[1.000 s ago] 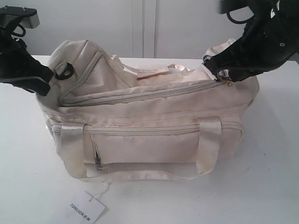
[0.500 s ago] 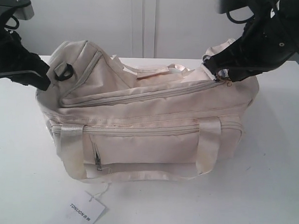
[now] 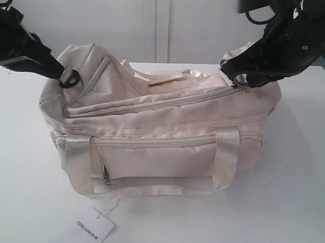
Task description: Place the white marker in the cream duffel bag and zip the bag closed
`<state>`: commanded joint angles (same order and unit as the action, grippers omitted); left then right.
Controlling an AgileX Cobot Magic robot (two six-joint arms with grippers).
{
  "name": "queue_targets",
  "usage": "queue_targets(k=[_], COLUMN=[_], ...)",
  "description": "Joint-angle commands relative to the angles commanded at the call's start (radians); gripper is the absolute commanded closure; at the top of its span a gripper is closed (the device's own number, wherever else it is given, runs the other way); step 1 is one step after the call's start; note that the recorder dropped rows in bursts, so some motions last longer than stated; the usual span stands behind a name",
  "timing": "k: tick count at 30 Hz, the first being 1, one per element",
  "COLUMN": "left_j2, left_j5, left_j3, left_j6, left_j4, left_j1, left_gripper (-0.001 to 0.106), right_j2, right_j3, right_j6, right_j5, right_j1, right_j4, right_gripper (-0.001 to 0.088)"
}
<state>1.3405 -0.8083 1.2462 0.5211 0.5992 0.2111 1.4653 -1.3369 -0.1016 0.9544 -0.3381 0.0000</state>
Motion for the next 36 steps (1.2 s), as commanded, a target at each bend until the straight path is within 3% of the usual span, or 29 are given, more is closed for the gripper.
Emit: queue_targets(k=[4,13,25,36], left_j2=[-0.003,-0.006,-0.064,-0.064], left_j5=[-0.011,0.000,0.278,0.554], left_j3=[0.000,0.000,-0.030,-0.176], left_j6=[0.079,0.149,0.160,0.160], left_j4=[0.058,0.053,-0.196,-0.360], left_j1=[0.000,0.024,0.314,0.548], left_gripper=[0.105,0.105,0.105,0.105], right_j2=[0.000,0.002,0.002,0.002], right_j3=[0.000,0.000,0.000,0.000], right_j6=[0.024,0.056,0.056,0.056], right_j5=[0.006,0.024,0.035,0.037], right_j1=[0.000,0.000,0.000,0.000], right_j4=[0.005,0.007,0.000,0.000], right_gripper=[0.0868,0.0868,0.0868,0.0868])
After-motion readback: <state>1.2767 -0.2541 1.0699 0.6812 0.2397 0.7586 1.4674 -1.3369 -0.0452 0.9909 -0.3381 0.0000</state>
